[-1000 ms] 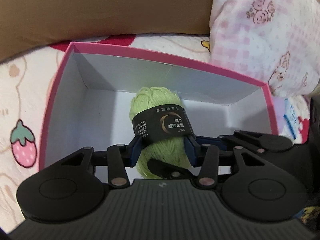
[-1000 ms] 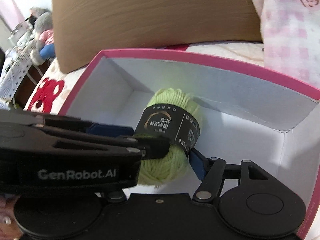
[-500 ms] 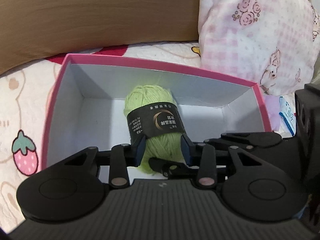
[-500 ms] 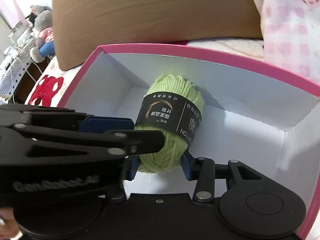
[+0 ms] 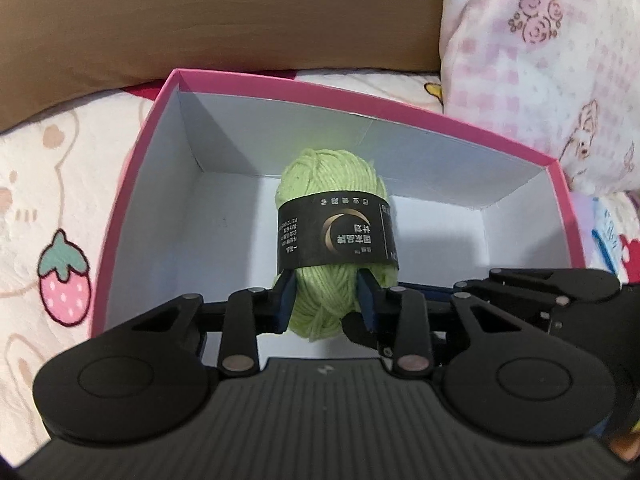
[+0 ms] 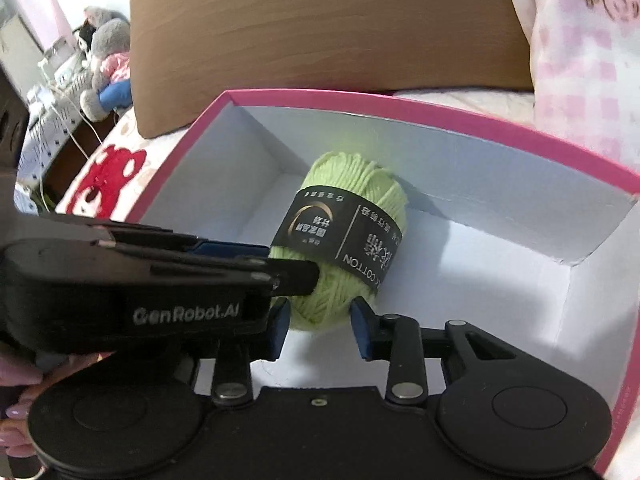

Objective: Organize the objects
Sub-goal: 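Lower the yarn ball into the pink box and open the left tool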

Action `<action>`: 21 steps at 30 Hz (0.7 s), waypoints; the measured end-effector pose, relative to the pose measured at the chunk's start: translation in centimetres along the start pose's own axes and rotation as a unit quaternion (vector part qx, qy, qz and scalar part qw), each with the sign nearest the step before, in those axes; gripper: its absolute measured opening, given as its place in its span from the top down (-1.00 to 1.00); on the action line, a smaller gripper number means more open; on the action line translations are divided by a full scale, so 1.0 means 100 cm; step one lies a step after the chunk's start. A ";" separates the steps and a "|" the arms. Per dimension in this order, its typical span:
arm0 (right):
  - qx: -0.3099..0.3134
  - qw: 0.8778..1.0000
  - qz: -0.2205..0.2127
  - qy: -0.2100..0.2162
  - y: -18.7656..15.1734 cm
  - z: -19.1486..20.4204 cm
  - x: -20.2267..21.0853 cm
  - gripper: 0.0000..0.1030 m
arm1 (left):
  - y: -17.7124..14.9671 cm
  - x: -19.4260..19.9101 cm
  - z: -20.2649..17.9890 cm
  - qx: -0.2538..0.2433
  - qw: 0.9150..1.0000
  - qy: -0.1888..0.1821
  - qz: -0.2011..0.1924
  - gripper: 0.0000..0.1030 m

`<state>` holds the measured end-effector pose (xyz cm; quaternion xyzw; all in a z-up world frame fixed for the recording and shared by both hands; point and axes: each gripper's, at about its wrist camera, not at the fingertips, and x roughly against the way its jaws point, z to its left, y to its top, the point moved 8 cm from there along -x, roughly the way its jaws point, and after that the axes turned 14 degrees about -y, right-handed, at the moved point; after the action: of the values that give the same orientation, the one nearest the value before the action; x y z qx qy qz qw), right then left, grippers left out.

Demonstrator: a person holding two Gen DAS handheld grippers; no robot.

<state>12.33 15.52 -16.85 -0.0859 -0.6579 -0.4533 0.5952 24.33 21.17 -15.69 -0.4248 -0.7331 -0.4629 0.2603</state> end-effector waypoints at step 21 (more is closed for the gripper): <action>0.050 0.997 -0.041 -0.028 -0.019 0.005 0.084 -0.09 | -0.022 0.094 -0.059 -0.051 0.998 0.029 -0.027 0.21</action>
<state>8.43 11.27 -10.50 -0.0413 -0.6992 -0.4413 0.5609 17.60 19.00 -6.81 -0.4041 -0.7118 -0.5190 0.2465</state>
